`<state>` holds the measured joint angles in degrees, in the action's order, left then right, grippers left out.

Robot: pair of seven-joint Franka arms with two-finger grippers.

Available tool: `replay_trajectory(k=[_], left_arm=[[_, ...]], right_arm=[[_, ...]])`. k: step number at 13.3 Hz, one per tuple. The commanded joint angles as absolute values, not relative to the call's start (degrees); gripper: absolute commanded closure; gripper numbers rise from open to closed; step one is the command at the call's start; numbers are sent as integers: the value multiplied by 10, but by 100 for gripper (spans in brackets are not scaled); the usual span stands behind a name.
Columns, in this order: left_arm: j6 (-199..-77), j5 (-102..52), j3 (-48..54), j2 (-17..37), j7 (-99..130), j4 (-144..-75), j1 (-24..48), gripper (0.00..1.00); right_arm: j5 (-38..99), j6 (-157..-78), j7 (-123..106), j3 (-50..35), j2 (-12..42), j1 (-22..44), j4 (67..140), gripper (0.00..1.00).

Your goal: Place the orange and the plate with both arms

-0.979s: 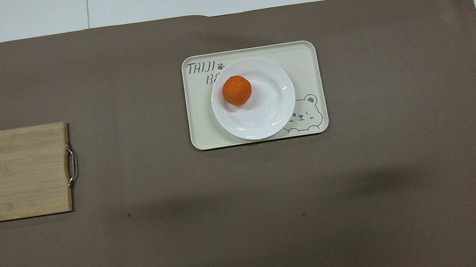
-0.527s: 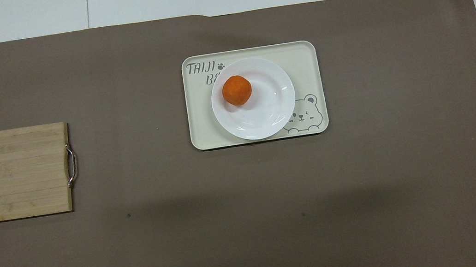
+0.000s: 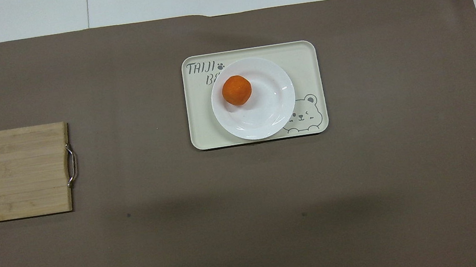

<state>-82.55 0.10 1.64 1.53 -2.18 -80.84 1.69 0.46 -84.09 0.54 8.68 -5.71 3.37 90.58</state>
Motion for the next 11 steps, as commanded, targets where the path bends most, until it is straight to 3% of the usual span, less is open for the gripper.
replay_trajectory(k=[1, 5, 9, 11], left_arm=[[-817, -9, 18, -2, -12, -823, 11, 0], [-790, -9, 18, -13, -7, -822, 11, 0], [-789, -8, 18, -13, -9, -823, 11, 0], [-790, -8, 18, -13, -10, -823, 11, 0]], right_arm=[[19, -831, 47, 77, -84, 42, 929, 0], [-21, -896, 17, 78, -123, 44, 997, 0], [-36, -873, -16, 78, -105, 42, 963, 0], [-36, -814, -15, 79, -60, 44, 885, 0]])
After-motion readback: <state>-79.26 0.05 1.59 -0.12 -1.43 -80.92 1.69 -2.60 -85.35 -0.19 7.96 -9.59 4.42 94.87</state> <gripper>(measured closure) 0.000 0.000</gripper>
